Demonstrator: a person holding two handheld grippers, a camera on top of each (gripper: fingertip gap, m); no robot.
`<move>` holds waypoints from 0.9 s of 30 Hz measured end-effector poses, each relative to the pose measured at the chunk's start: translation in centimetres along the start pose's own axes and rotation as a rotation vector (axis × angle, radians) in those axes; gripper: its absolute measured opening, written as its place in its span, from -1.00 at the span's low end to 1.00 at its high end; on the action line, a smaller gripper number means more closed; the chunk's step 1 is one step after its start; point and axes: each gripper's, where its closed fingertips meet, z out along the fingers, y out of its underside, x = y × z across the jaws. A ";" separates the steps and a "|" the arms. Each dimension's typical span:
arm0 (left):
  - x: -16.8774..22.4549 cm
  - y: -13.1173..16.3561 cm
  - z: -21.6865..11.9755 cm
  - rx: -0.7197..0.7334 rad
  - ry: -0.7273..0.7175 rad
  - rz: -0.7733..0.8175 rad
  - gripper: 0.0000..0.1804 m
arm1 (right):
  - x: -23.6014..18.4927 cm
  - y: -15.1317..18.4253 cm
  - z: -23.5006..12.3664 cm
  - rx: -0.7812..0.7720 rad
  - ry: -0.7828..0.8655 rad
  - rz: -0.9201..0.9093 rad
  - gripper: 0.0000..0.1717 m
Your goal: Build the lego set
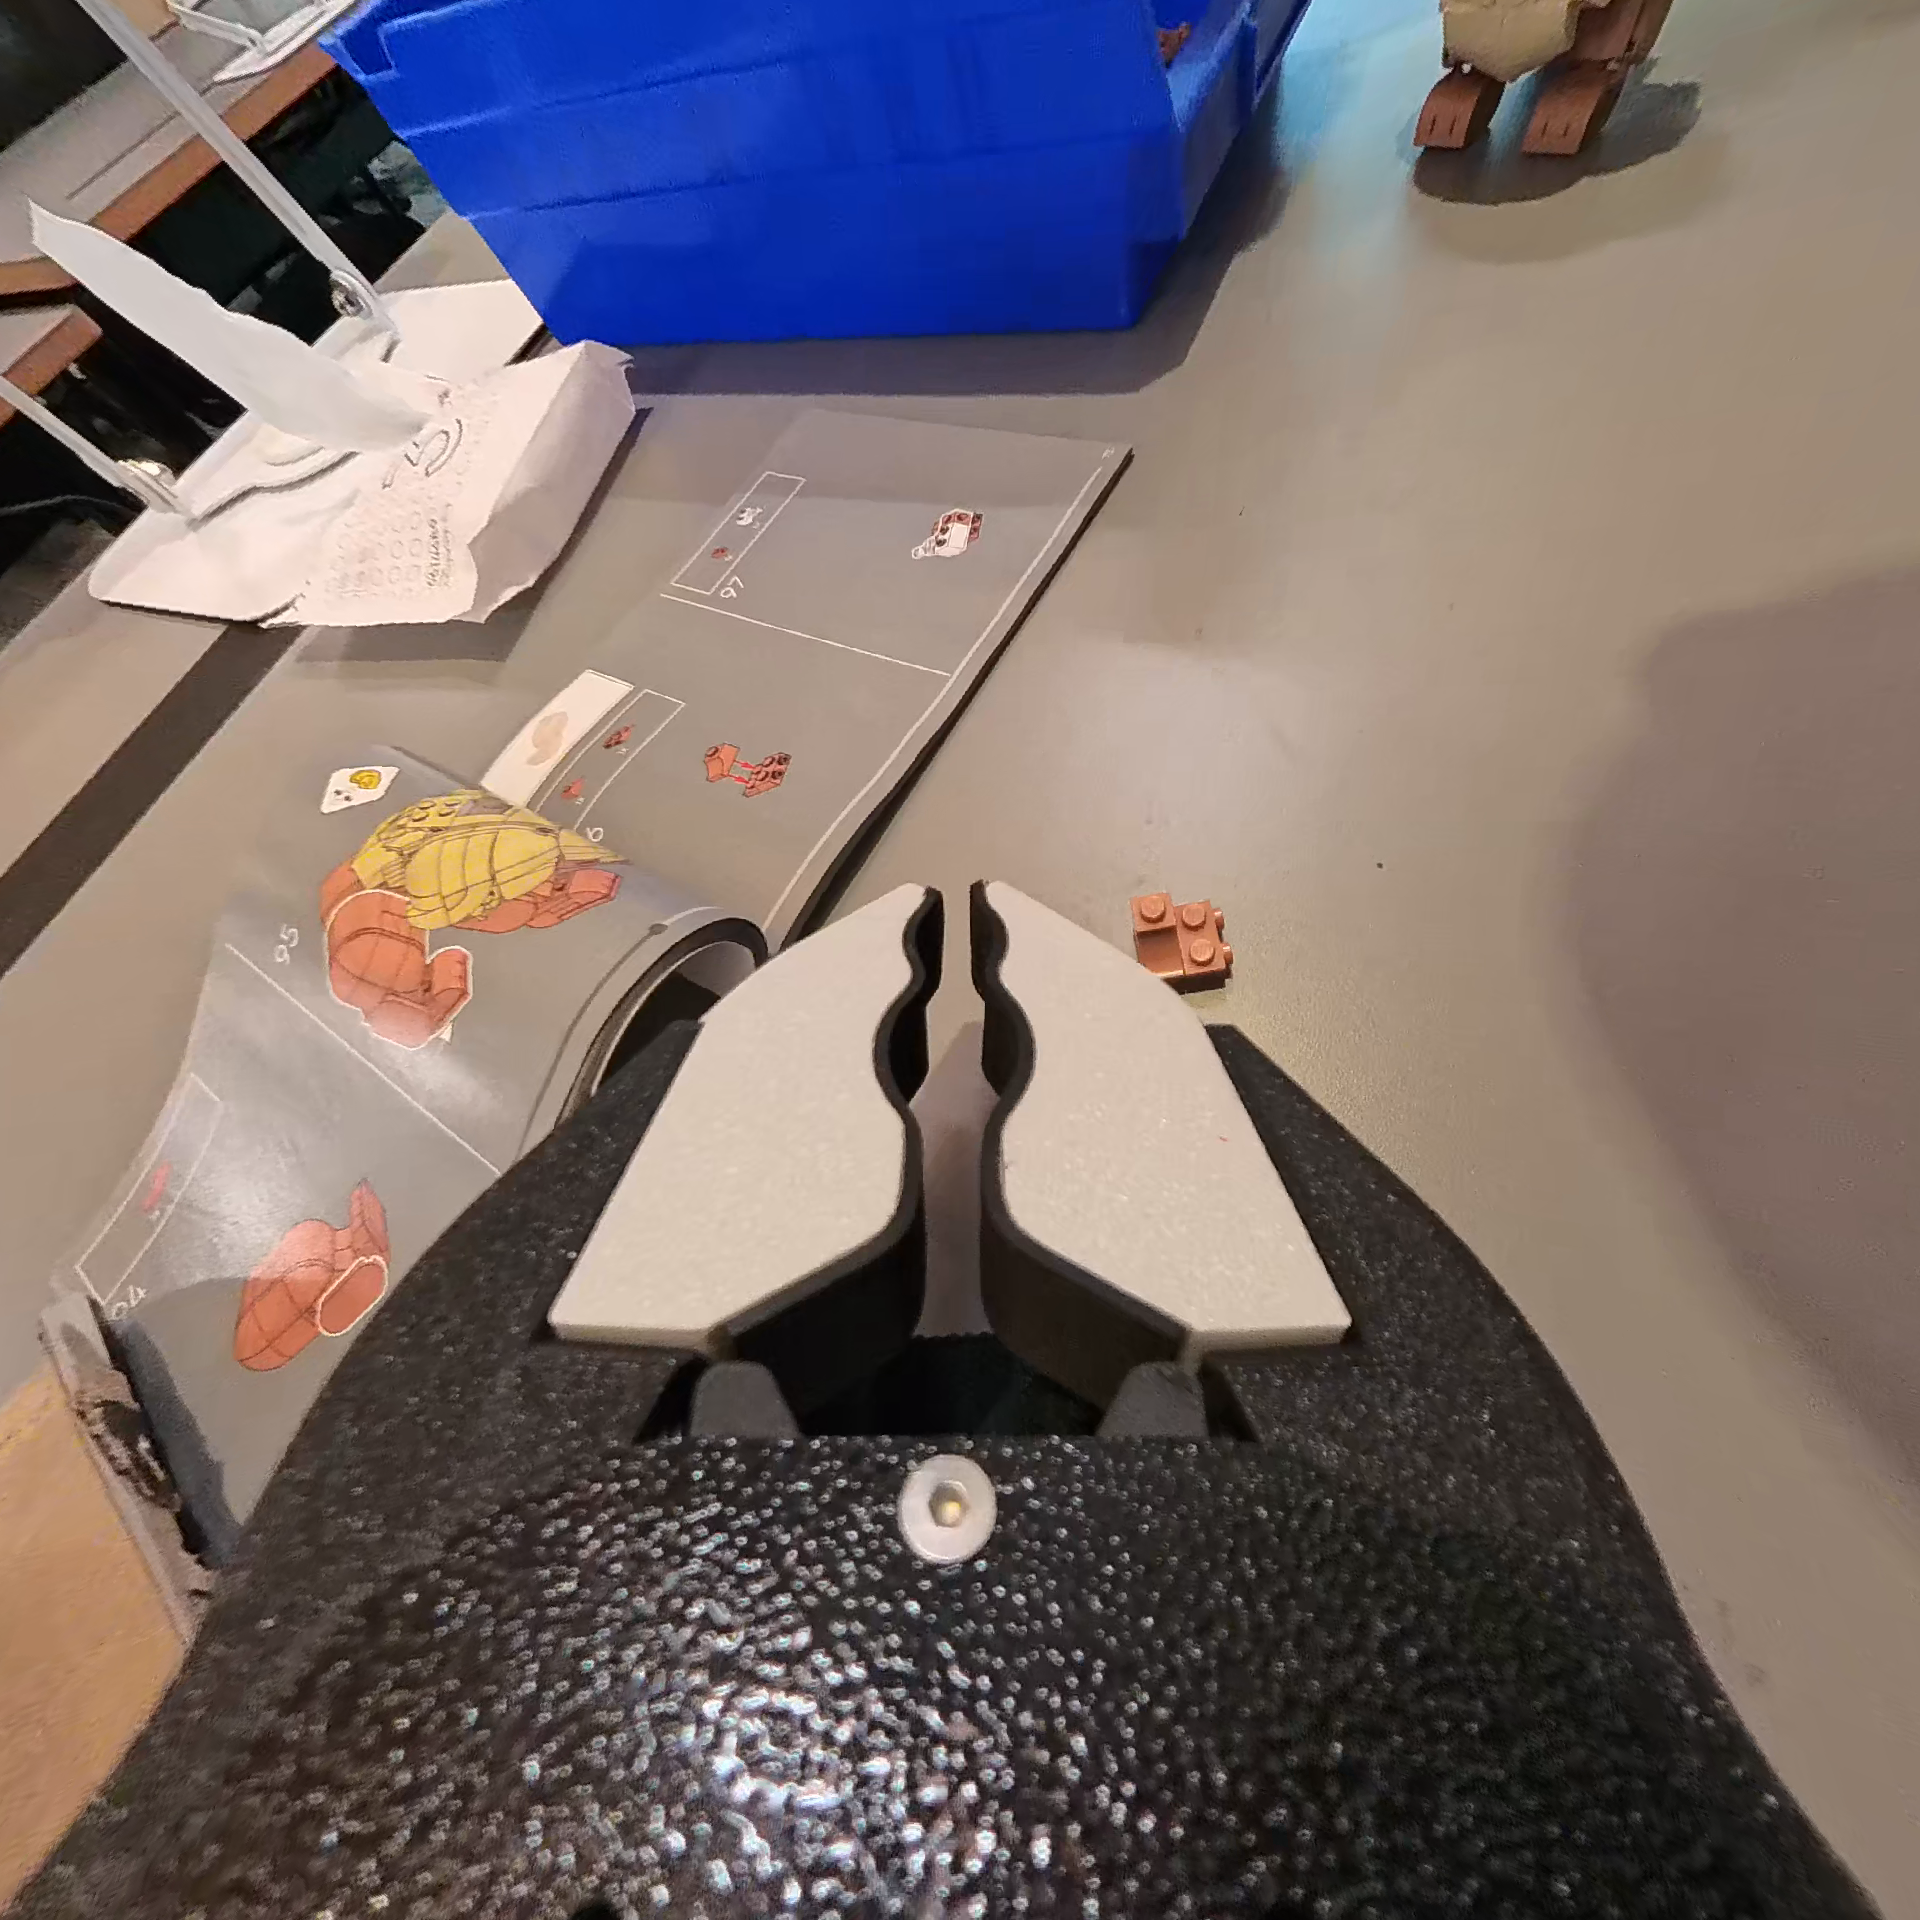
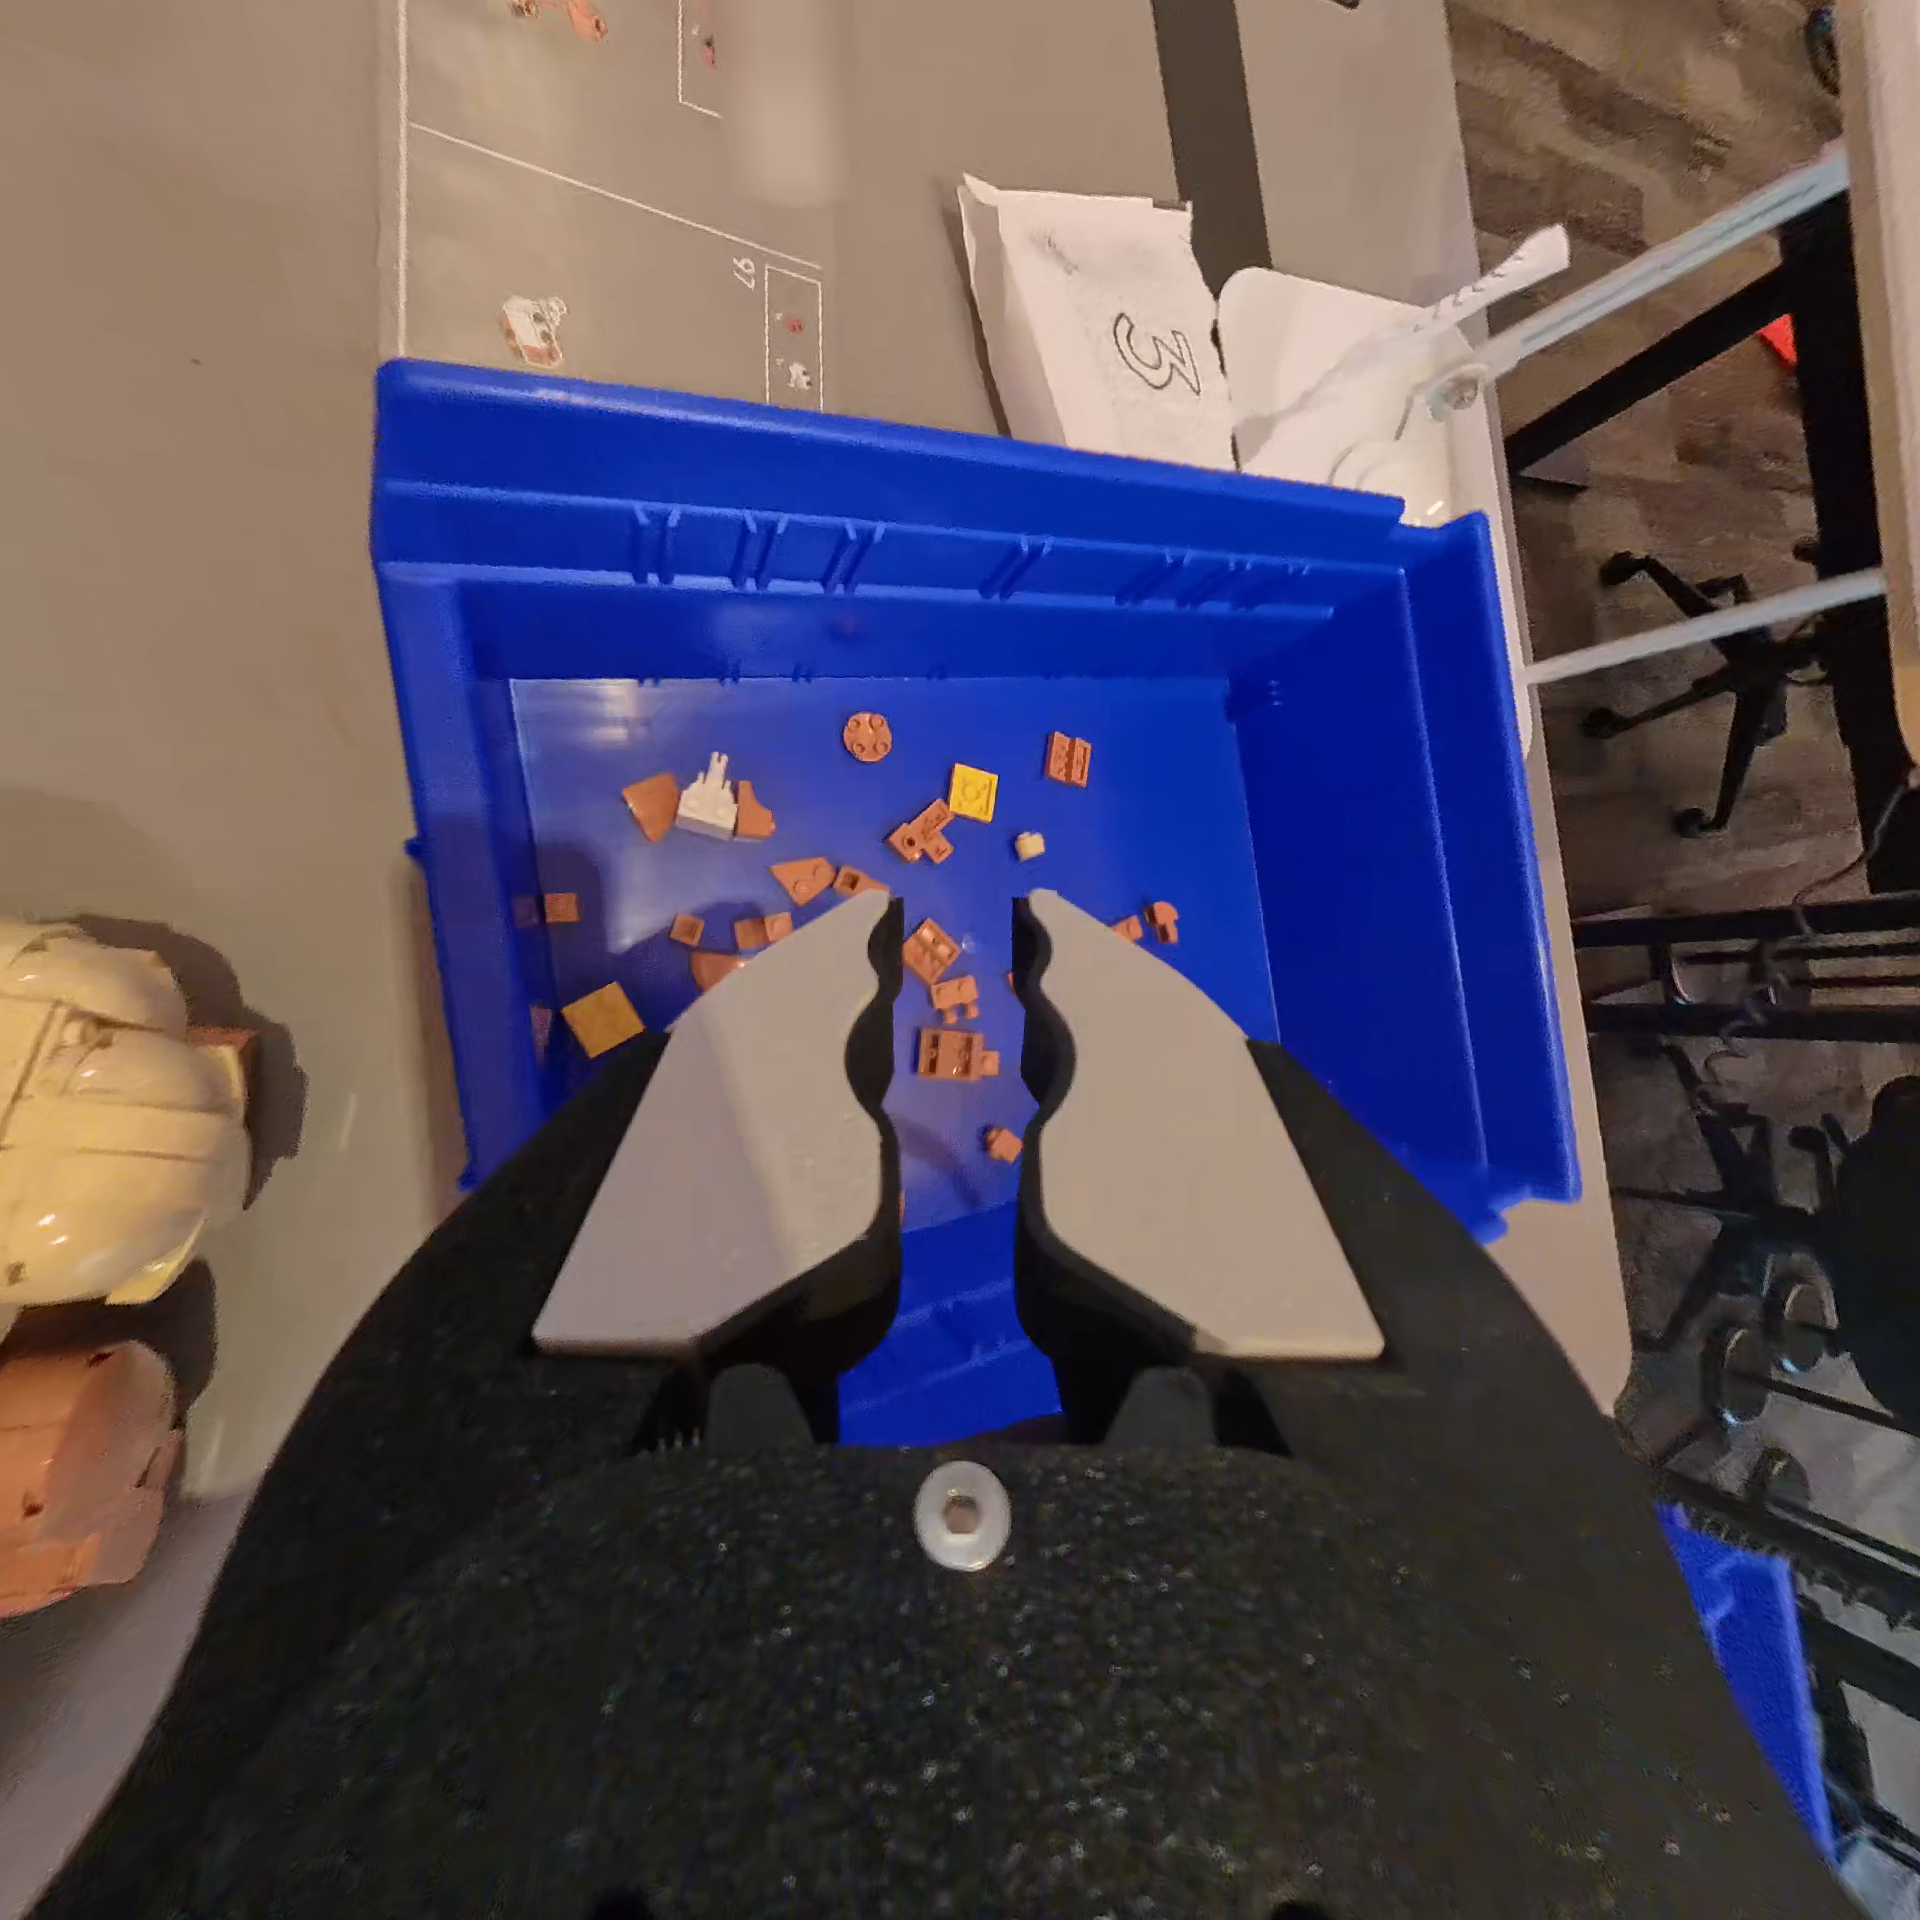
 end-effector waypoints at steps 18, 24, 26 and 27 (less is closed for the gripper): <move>-1.5 -2.0 0.2 0.129 0.001 -0.083 -0.95 | 1.5 7.4 1.3 -0.420 -0.057 -0.157 -0.82; -1.1 -1.9 -0.1 0.127 -0.009 -0.057 -0.95 | 2.0 10.0 4.1 -0.658 -0.308 -0.247 -0.75; -1.1 -1.9 -0.3 0.129 -0.014 -0.056 -0.95 | 2.3 9.6 4.4 -0.640 -0.304 -0.231 -0.75; -1.1 -1.9 -0.4 0.131 -0.015 -0.057 -0.95 | 2.5 9.3 4.5 -0.620 -0.289 -0.220 -0.75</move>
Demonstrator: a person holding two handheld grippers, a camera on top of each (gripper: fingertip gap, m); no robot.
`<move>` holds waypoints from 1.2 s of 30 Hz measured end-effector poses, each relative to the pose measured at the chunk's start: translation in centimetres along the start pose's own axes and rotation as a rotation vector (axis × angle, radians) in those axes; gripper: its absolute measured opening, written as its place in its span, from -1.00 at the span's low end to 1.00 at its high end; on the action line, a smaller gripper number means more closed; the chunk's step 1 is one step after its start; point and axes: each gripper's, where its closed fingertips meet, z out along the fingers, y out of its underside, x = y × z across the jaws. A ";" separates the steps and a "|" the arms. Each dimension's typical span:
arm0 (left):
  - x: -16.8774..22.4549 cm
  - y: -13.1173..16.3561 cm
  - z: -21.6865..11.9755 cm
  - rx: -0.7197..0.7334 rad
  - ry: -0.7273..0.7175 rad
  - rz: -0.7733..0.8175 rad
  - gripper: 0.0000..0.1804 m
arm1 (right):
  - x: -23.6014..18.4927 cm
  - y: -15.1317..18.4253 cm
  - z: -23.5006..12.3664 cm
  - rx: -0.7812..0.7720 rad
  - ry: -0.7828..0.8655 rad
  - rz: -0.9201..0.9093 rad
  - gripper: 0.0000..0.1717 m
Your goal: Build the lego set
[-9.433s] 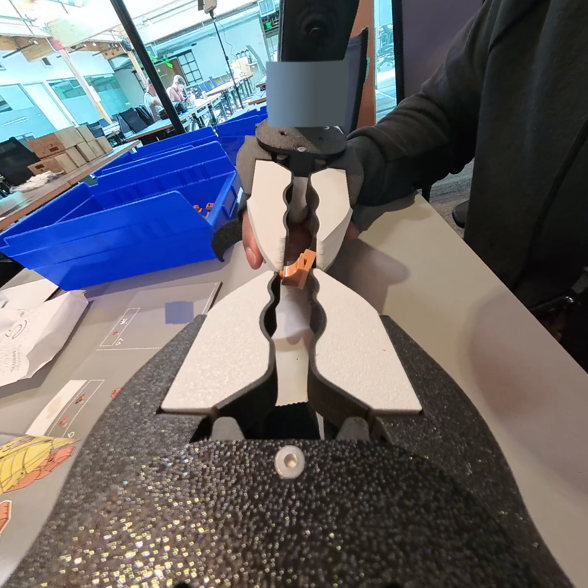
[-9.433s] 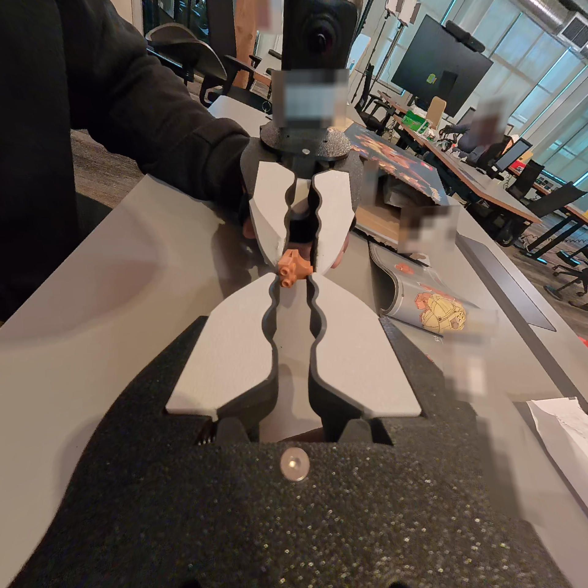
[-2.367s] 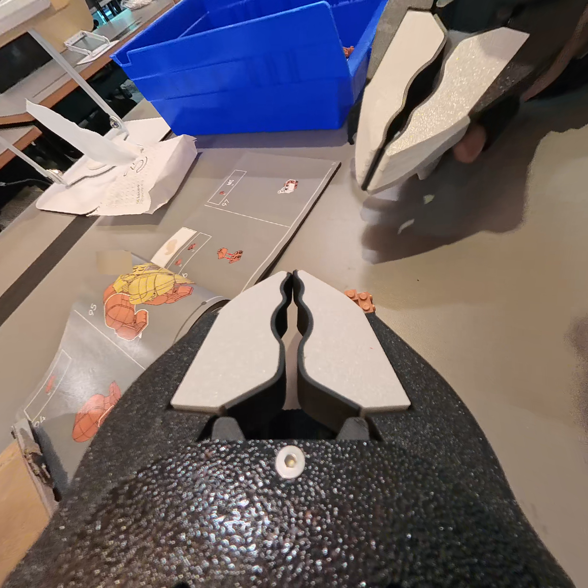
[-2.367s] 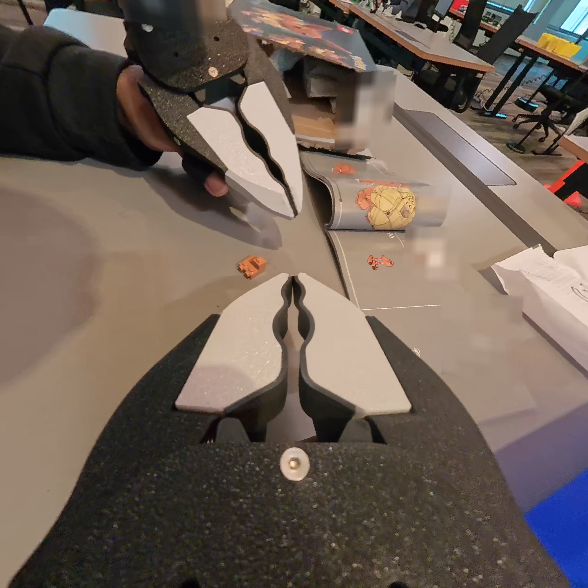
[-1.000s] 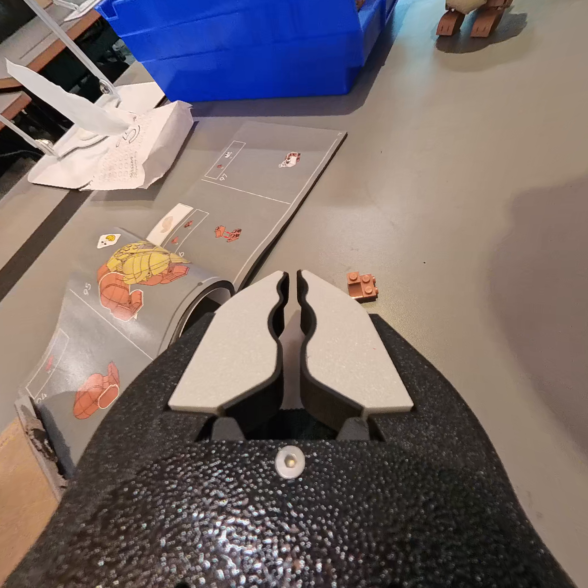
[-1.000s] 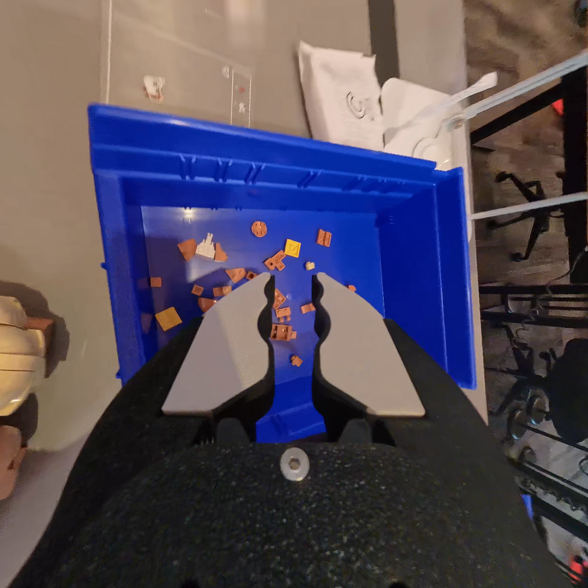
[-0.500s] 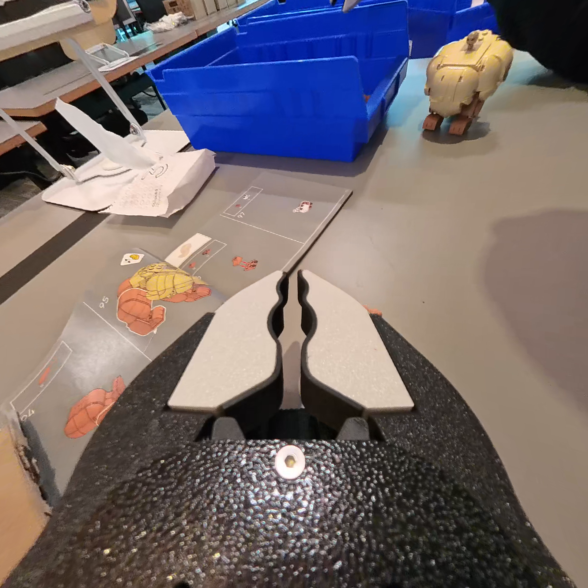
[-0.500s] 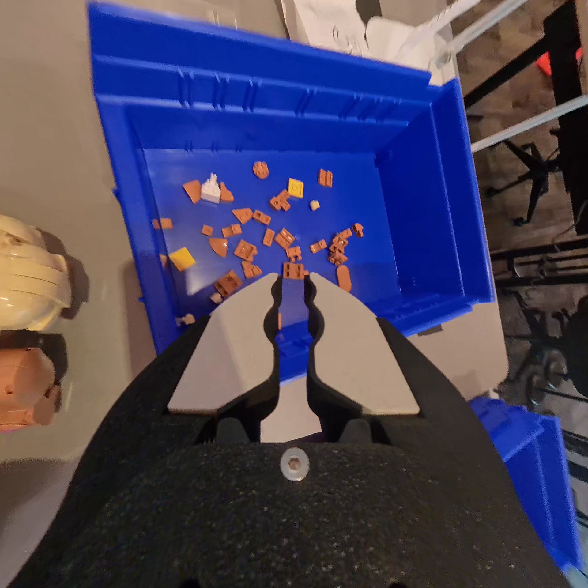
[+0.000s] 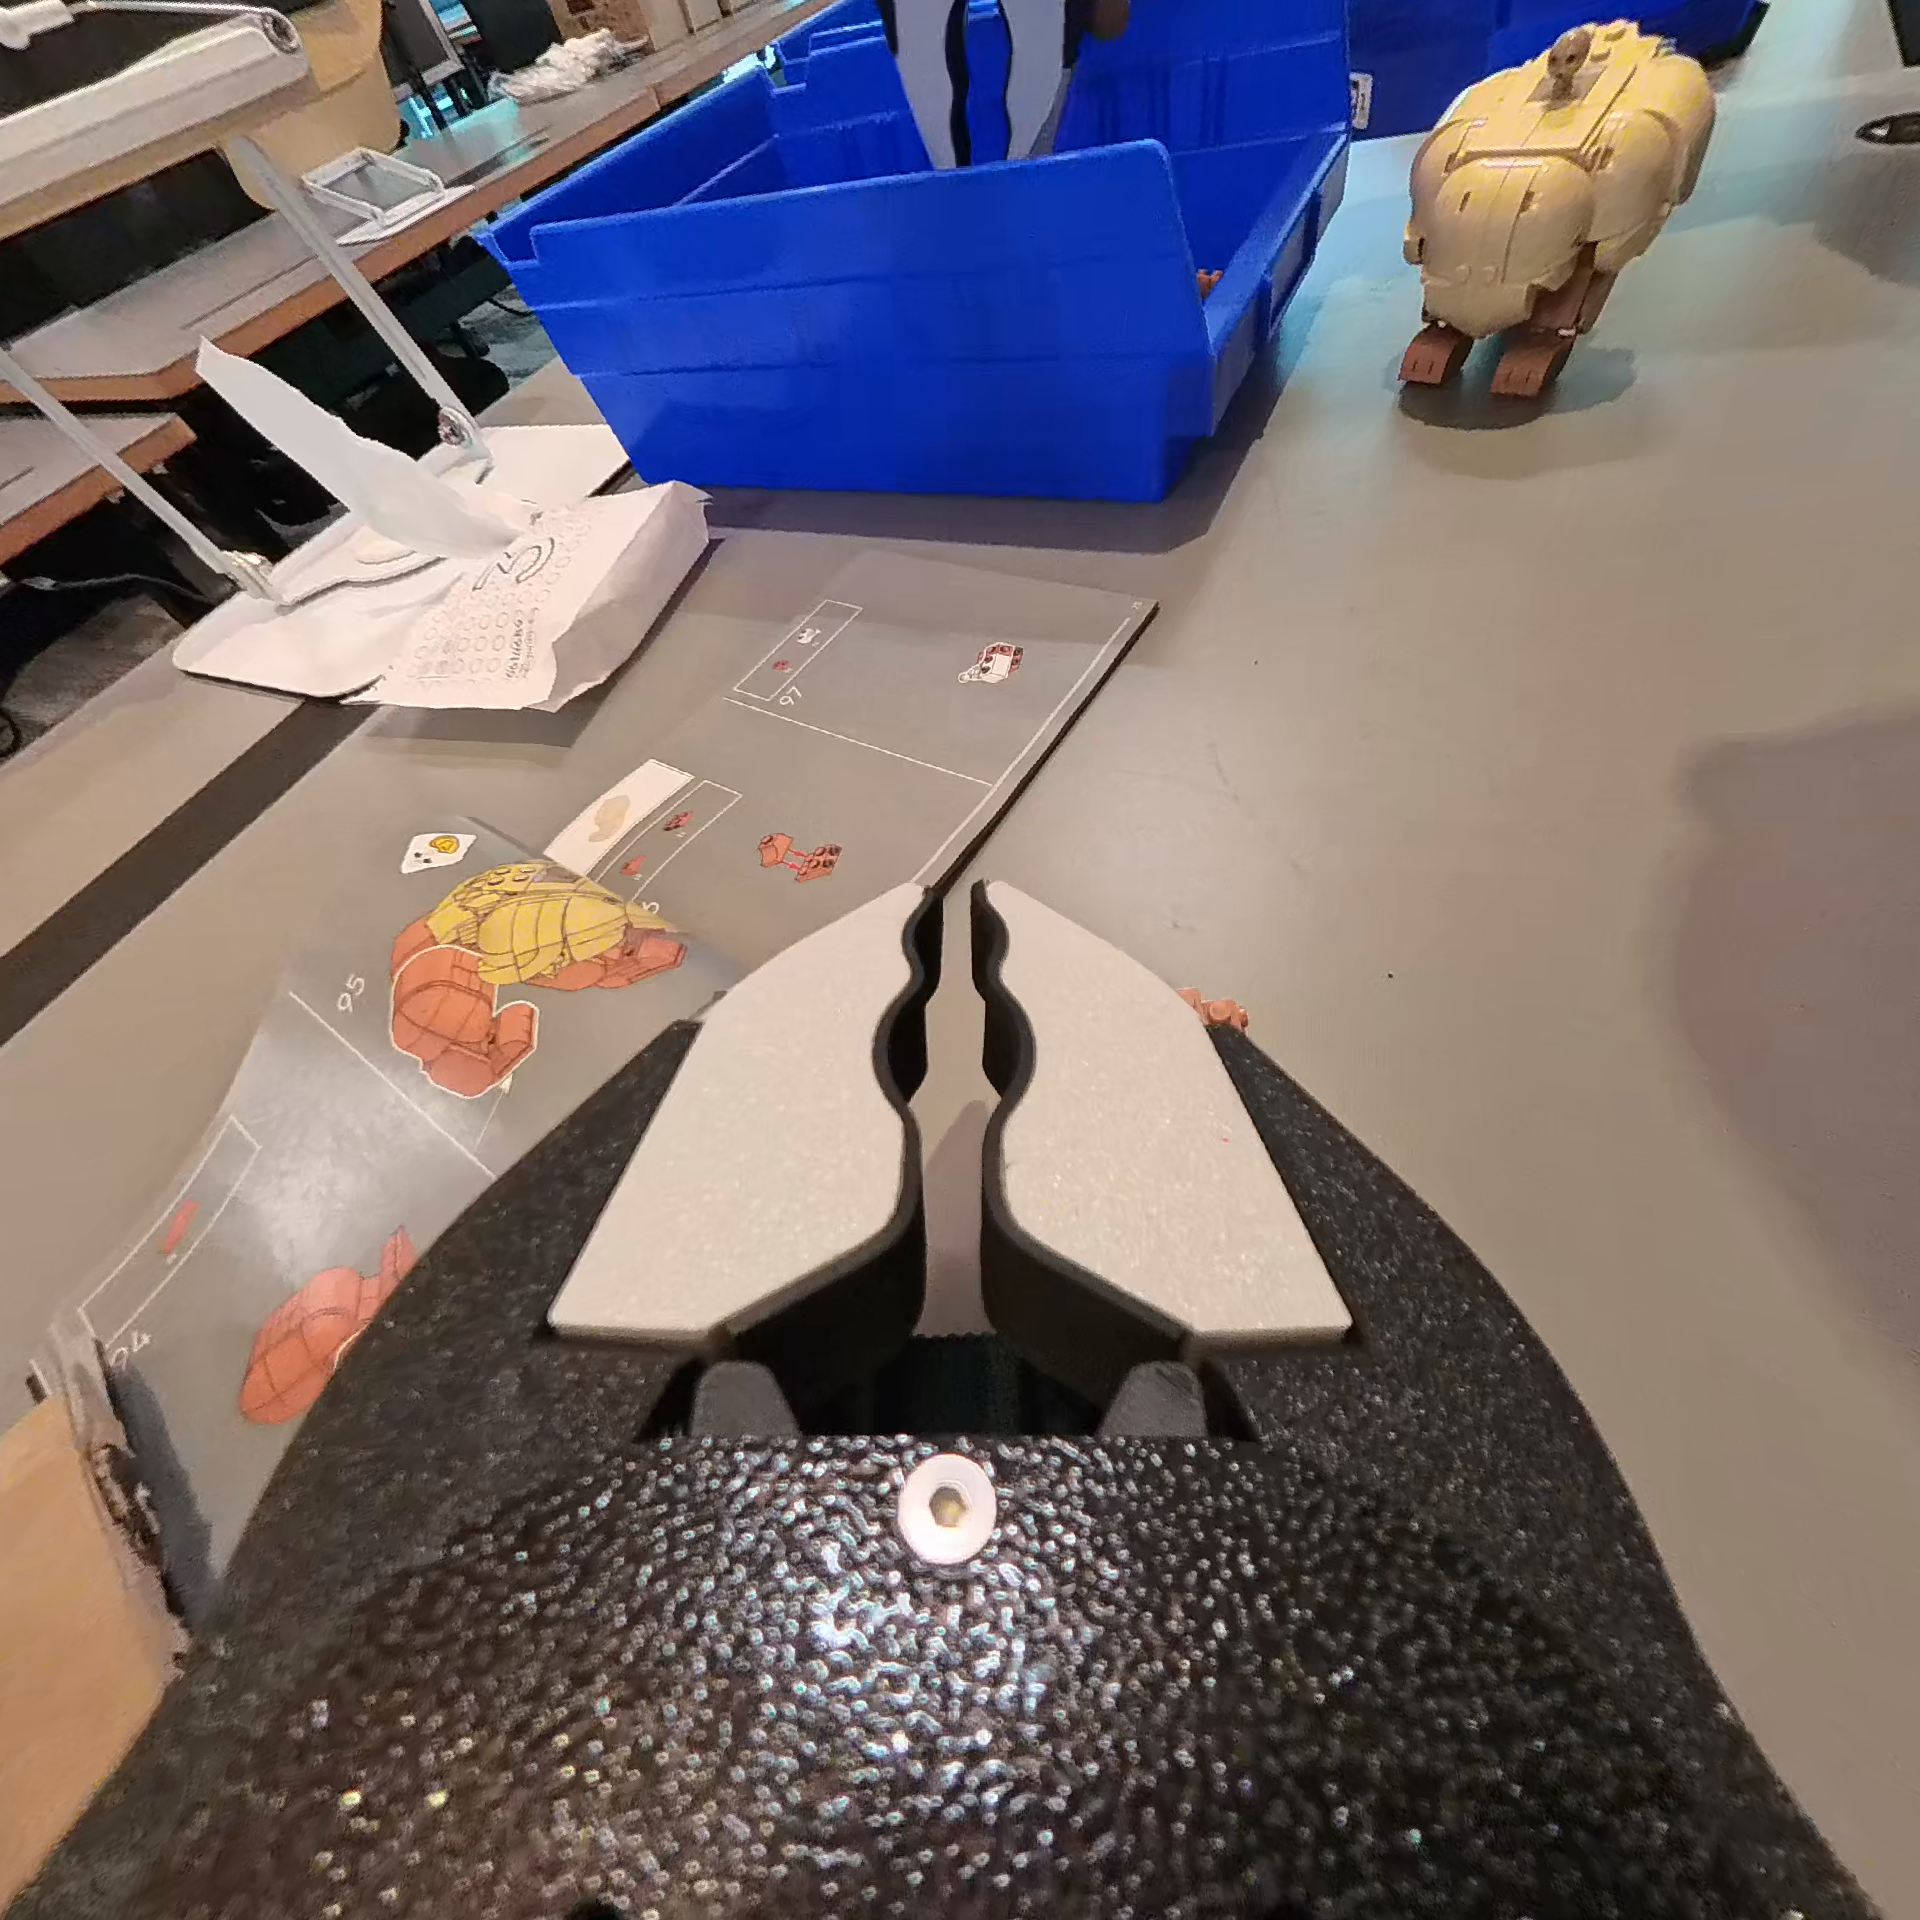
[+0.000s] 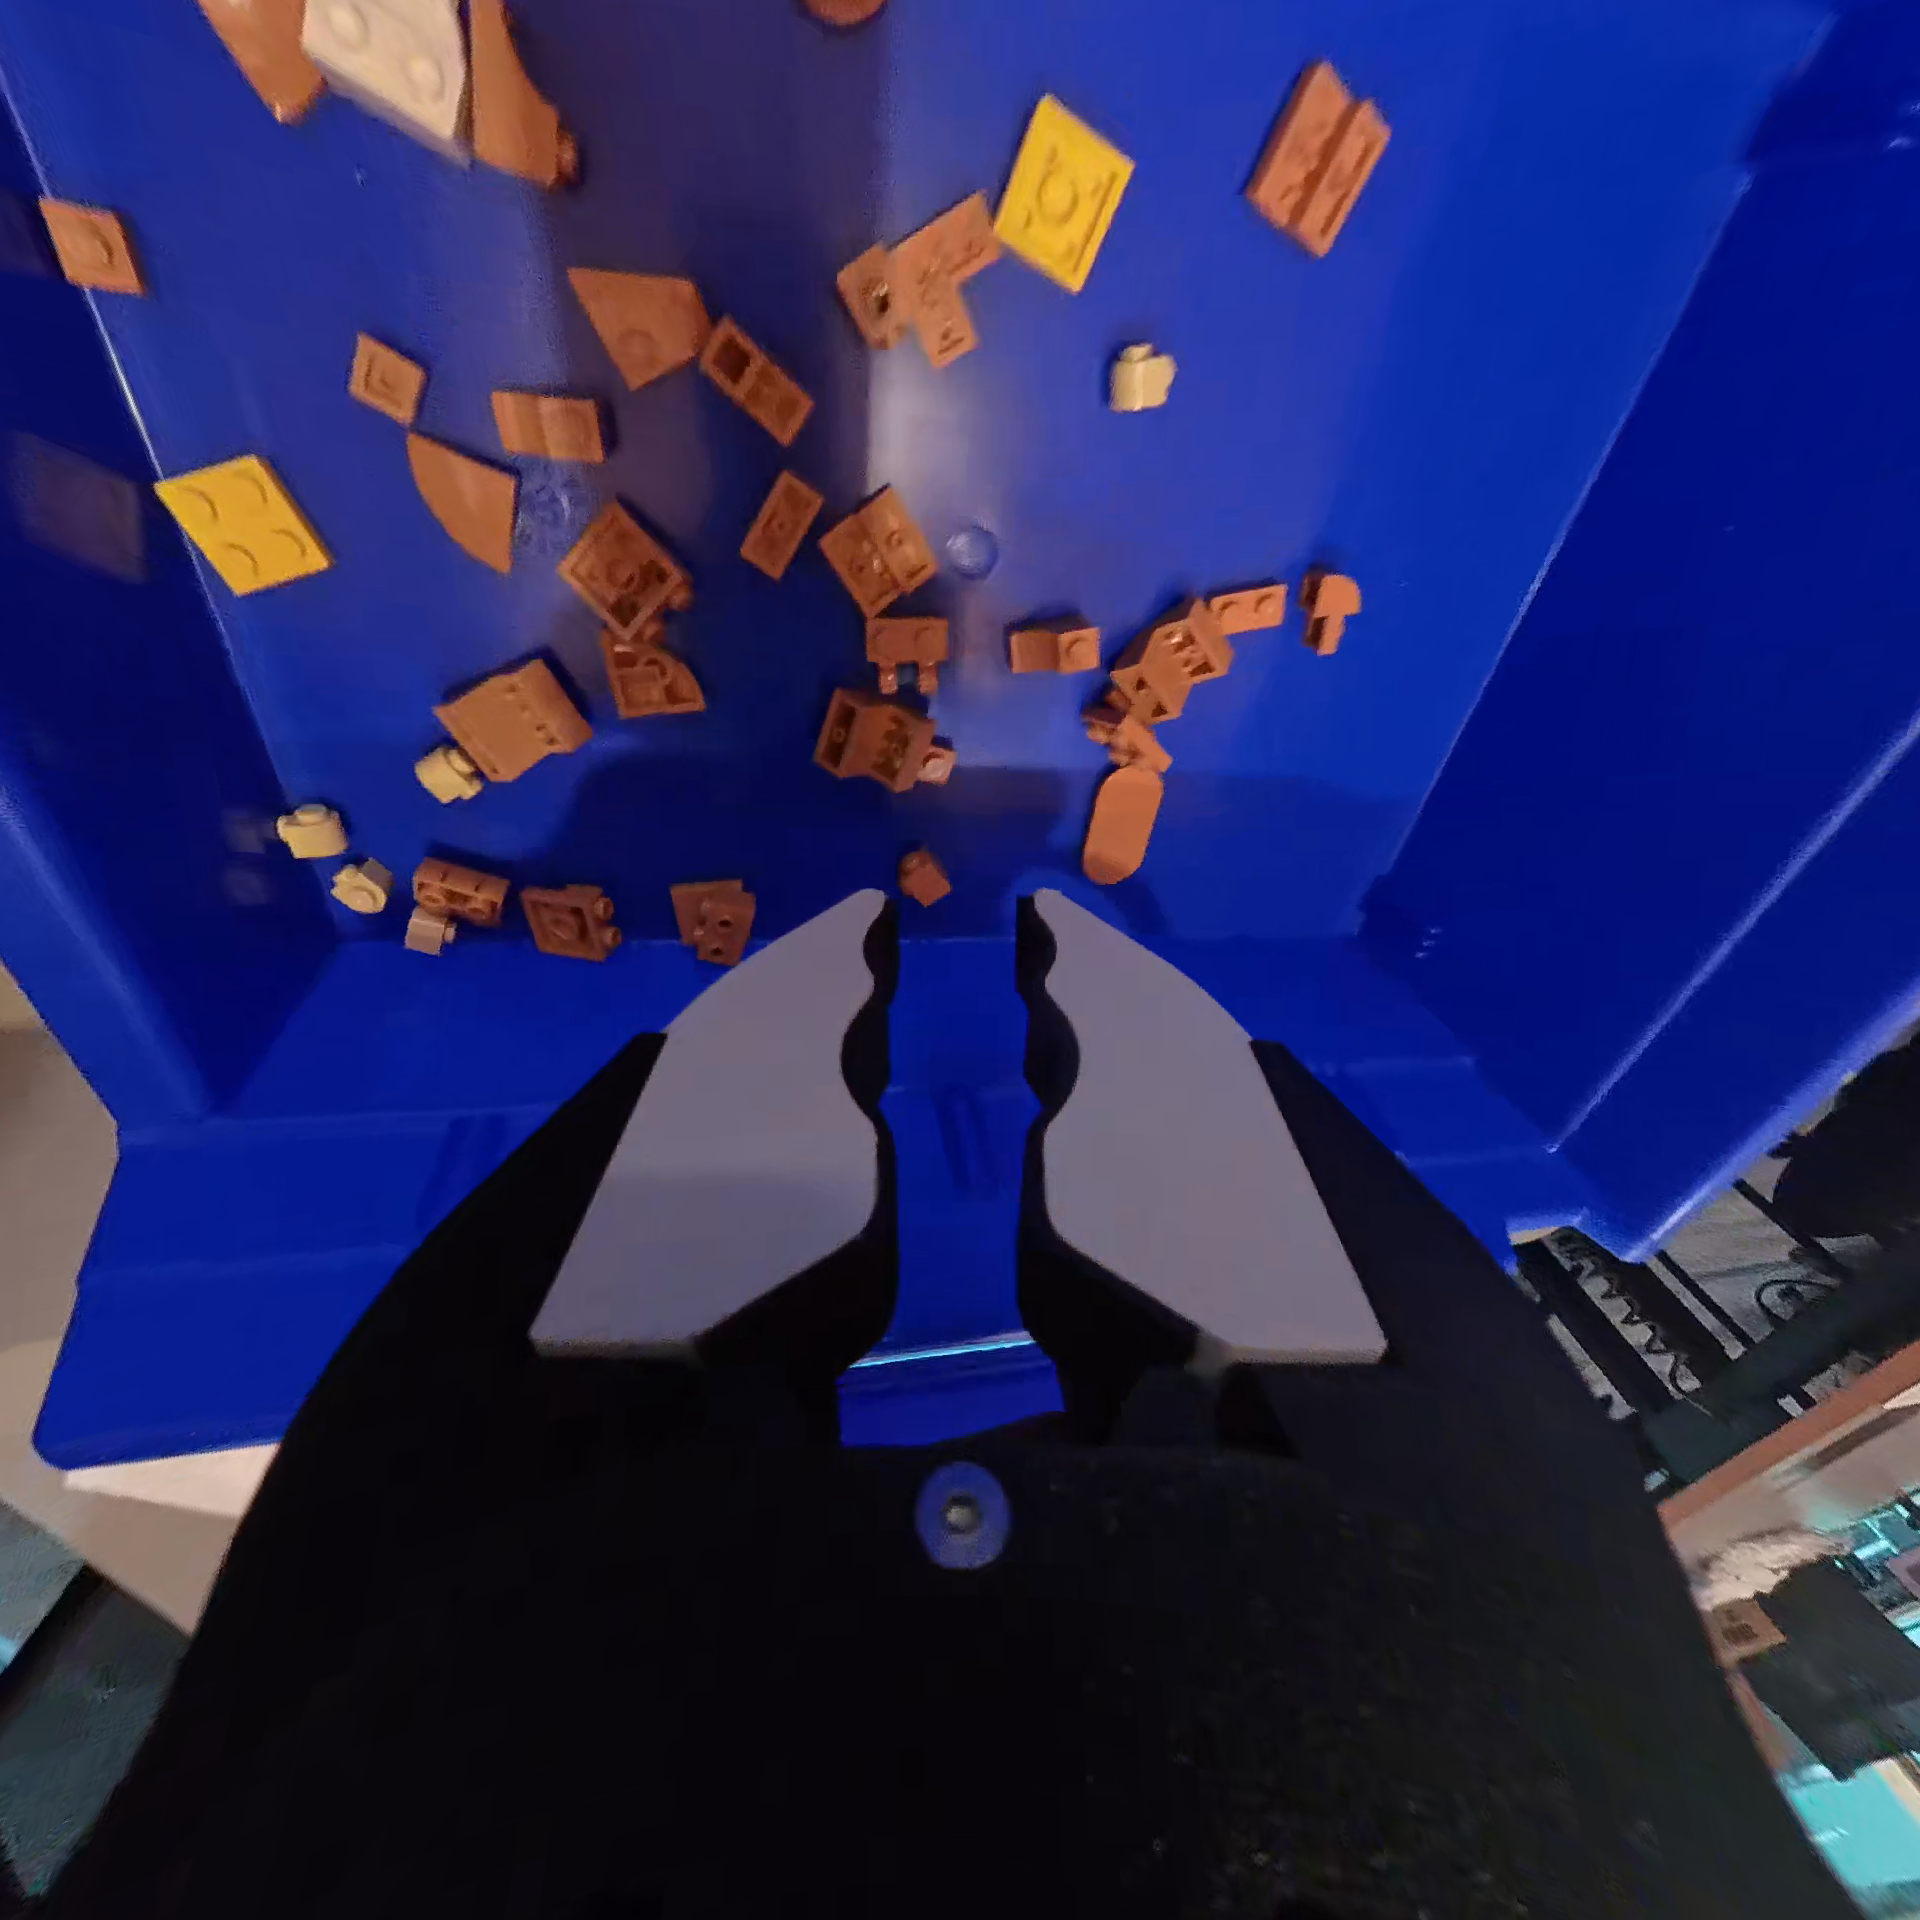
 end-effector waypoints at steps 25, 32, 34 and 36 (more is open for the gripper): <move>0.4 0.2 0.1 -0.012 0.023 -0.001 -0.95 | -0.5 2.9 4.6 -0.471 -0.074 -0.113 -0.85; 0.7 0.0 -0.3 0.006 0.030 -0.009 -0.96 | -1.4 0.1 2.9 -0.199 -0.076 -0.052 -0.86; 0.9 -0.1 -0.5 0.011 0.031 -0.009 -0.96 | -2.4 -3.3 0.1 0.085 -0.077 -0.020 -0.86; 1.1 -0.1 -0.6 0.013 0.034 -0.016 -0.96 | -4.1 -7.4 -4.3 0.434 -0.082 -0.009 -0.86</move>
